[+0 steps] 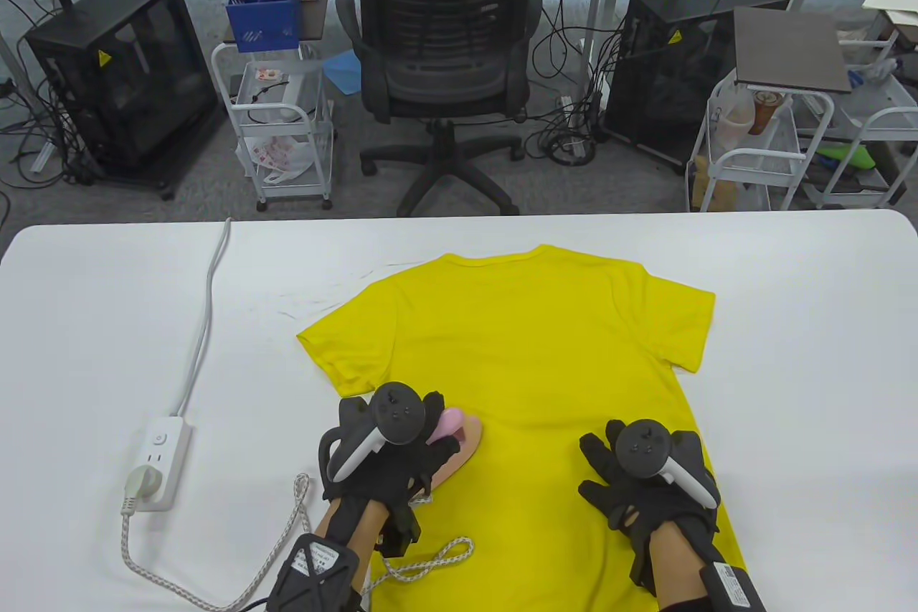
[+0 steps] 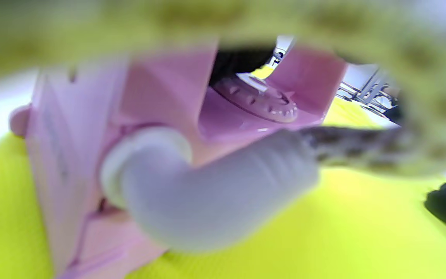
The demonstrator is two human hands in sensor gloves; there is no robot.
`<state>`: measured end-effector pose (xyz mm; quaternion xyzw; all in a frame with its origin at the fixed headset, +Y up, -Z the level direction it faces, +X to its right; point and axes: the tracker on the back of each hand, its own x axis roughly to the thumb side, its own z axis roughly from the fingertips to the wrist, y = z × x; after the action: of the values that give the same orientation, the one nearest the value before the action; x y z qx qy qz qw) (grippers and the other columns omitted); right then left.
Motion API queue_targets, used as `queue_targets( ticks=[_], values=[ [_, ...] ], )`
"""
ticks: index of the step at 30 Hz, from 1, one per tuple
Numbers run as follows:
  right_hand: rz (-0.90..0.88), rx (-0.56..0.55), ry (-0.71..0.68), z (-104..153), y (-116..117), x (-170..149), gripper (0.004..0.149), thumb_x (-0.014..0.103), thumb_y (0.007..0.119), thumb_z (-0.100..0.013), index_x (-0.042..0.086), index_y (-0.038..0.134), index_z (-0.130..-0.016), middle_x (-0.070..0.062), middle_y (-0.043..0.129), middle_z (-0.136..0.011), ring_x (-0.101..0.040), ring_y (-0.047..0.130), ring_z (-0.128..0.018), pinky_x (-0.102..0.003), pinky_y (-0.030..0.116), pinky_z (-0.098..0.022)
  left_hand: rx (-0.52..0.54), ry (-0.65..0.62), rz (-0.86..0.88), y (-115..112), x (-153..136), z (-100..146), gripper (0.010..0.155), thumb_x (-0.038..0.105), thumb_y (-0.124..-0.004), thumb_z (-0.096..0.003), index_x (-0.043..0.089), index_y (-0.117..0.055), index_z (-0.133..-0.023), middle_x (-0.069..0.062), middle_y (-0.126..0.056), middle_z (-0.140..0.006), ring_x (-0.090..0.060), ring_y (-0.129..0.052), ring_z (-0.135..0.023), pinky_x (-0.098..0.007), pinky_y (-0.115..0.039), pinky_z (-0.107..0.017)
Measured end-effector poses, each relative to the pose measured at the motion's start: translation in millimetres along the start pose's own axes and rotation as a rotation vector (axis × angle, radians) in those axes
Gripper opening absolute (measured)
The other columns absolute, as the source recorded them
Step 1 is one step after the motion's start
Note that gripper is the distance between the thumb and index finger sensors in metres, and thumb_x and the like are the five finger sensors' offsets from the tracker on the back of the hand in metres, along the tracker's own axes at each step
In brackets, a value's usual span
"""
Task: Iron t-shirt with electric iron on table
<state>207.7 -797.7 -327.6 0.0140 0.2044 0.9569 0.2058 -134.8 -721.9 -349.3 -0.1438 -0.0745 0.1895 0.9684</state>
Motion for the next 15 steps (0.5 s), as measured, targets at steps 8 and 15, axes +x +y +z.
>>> queue_targets(
  ticks=[8,15],
  values=[
    [-0.016,-0.034,0.019,1,-4,-4,0.066,0.049,0.073,-0.047,0.038,0.039,-0.103,-0.004,0.019,-0.112,-0.035,0.01,-0.1,-0.062,0.019,-0.068,-0.224,-0.364,-0.102,-31,63,12,0.073,0.061,-0.078,-0.0415,0.035,-0.056,-0.106,0.005,-0.089,-0.08,-0.016,-0.1,-0.053,-0.049,-0.077,-0.064],
    [-0.018,-0.037,0.016,1,-3,-5,0.065,0.048,0.073,-0.047,0.038,0.041,-0.103,-0.005,0.021,-0.112,-0.036,0.012,-0.1,-0.063,0.02,-0.068,-0.126,-0.303,-0.176,-30,68,17,0.072,0.061,-0.078,-0.0404,0.036,-0.057,-0.105,0.005,-0.089,-0.081,-0.016,-0.102,-0.055,-0.05,-0.077,-0.063]
  ],
)
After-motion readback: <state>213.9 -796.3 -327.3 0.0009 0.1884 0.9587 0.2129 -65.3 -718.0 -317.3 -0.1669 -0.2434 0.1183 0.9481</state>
